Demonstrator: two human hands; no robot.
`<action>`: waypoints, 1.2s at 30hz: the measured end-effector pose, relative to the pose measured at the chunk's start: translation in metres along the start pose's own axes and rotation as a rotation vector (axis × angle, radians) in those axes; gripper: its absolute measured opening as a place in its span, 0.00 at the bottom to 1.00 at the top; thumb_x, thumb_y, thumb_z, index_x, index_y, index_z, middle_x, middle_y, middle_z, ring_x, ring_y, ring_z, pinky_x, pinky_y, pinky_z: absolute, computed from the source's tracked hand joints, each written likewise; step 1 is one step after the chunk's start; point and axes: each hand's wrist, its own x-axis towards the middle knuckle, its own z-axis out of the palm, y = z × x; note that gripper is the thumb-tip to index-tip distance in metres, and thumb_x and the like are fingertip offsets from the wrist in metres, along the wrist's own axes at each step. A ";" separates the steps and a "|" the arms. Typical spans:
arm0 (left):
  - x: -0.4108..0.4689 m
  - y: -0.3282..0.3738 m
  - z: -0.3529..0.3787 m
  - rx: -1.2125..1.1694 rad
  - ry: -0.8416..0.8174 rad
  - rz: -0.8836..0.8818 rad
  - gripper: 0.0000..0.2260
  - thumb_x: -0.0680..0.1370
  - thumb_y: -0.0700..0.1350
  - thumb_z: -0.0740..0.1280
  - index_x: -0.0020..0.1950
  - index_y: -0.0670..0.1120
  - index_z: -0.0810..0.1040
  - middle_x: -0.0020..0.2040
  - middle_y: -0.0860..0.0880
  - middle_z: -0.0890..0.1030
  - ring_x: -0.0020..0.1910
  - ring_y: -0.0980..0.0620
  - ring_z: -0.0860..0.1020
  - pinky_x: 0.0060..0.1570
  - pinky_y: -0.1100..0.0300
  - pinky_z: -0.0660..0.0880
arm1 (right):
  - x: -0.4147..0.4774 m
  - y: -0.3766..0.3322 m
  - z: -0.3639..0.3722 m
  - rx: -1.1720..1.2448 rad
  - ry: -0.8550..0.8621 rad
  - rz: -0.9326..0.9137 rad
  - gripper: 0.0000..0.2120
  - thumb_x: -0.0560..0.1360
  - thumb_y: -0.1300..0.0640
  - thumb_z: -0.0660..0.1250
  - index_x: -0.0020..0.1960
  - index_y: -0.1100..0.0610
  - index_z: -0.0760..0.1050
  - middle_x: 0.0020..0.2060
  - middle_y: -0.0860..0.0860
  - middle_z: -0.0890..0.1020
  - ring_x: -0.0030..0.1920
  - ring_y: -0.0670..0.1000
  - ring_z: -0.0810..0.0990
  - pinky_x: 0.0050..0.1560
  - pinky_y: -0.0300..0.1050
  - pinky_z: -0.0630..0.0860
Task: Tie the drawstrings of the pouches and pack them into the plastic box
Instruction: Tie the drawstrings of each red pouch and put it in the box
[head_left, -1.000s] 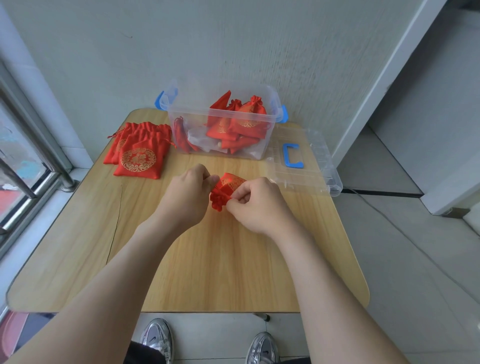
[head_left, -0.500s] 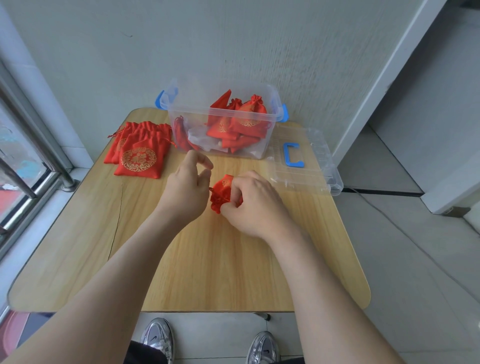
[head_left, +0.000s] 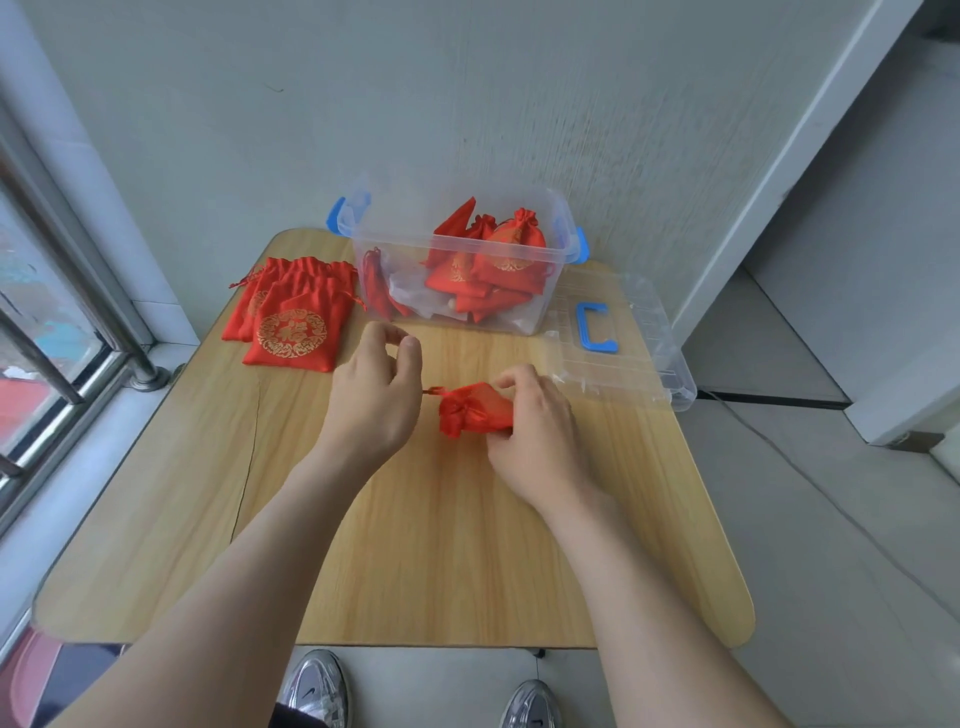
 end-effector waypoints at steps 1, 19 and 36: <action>0.002 -0.004 -0.001 0.036 -0.002 0.002 0.11 0.87 0.50 0.57 0.60 0.48 0.76 0.46 0.48 0.83 0.50 0.49 0.80 0.50 0.49 0.76 | 0.003 -0.001 0.002 0.041 0.051 0.042 0.22 0.76 0.61 0.72 0.68 0.54 0.72 0.56 0.53 0.81 0.56 0.55 0.79 0.47 0.43 0.69; 0.032 -0.043 0.008 0.649 -0.004 0.216 0.14 0.78 0.40 0.66 0.63 0.46 0.81 0.69 0.44 0.74 0.69 0.40 0.69 0.66 0.44 0.66 | 0.102 -0.071 -0.031 0.532 0.602 -0.089 0.18 0.82 0.59 0.69 0.66 0.59 0.65 0.49 0.49 0.80 0.43 0.48 0.83 0.44 0.31 0.74; 0.041 -0.052 -0.009 0.727 0.036 -0.102 0.32 0.79 0.47 0.63 0.82 0.43 0.58 0.86 0.39 0.50 0.85 0.38 0.46 0.78 0.33 0.51 | 0.154 -0.080 -0.008 -0.423 0.259 -0.049 0.22 0.82 0.46 0.53 0.56 0.54 0.83 0.55 0.55 0.85 0.62 0.60 0.77 0.68 0.58 0.64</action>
